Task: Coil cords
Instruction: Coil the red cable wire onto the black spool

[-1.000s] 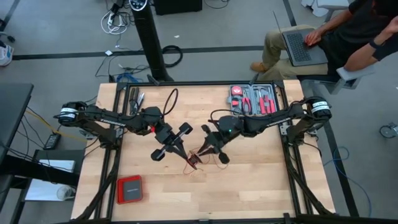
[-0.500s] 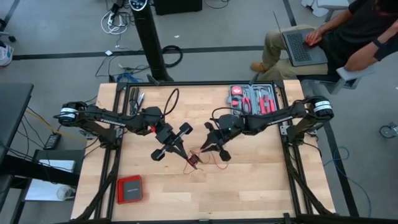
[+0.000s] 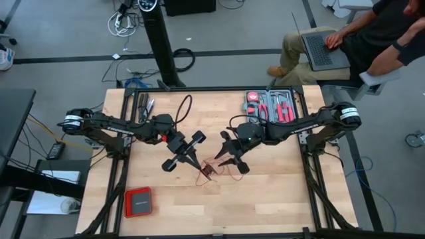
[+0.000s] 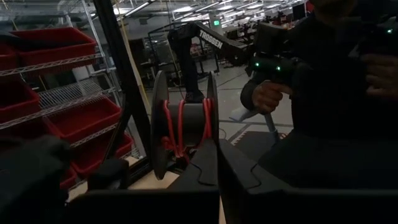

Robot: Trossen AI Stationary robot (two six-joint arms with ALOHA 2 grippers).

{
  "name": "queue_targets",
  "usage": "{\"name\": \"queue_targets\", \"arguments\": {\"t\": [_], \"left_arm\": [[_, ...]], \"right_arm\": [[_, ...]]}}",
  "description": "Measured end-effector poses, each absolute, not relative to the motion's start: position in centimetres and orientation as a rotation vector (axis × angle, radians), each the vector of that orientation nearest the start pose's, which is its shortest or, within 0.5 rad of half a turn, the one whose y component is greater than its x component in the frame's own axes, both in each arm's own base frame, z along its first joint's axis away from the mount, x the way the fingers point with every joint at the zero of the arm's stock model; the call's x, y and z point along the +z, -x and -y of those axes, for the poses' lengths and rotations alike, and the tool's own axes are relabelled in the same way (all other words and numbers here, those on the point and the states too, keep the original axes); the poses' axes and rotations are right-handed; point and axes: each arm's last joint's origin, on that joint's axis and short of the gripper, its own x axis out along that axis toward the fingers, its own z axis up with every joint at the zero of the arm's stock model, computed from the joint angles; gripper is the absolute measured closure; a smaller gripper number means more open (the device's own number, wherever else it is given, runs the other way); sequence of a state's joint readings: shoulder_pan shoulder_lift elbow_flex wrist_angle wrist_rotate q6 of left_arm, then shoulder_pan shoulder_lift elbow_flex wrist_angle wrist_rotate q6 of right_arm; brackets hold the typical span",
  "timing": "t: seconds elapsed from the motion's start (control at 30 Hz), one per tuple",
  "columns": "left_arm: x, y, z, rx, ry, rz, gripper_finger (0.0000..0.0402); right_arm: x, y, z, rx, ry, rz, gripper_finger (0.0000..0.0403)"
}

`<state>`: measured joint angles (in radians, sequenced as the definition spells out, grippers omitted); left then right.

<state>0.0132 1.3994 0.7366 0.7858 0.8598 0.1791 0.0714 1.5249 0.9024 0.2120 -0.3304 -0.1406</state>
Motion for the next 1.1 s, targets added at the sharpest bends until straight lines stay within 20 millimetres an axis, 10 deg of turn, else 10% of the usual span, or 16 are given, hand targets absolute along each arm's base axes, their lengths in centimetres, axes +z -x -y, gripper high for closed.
{"name": "queue_targets", "arguments": {"t": [1.1], "left_arm": [[27.1, -29.3, 1.6, -0.735, -0.265, 0.201, 0.0402]], "right_arm": [[25.5, -31.9, -9.2, 0.313, 0.151, -0.194, 0.0272]]}}
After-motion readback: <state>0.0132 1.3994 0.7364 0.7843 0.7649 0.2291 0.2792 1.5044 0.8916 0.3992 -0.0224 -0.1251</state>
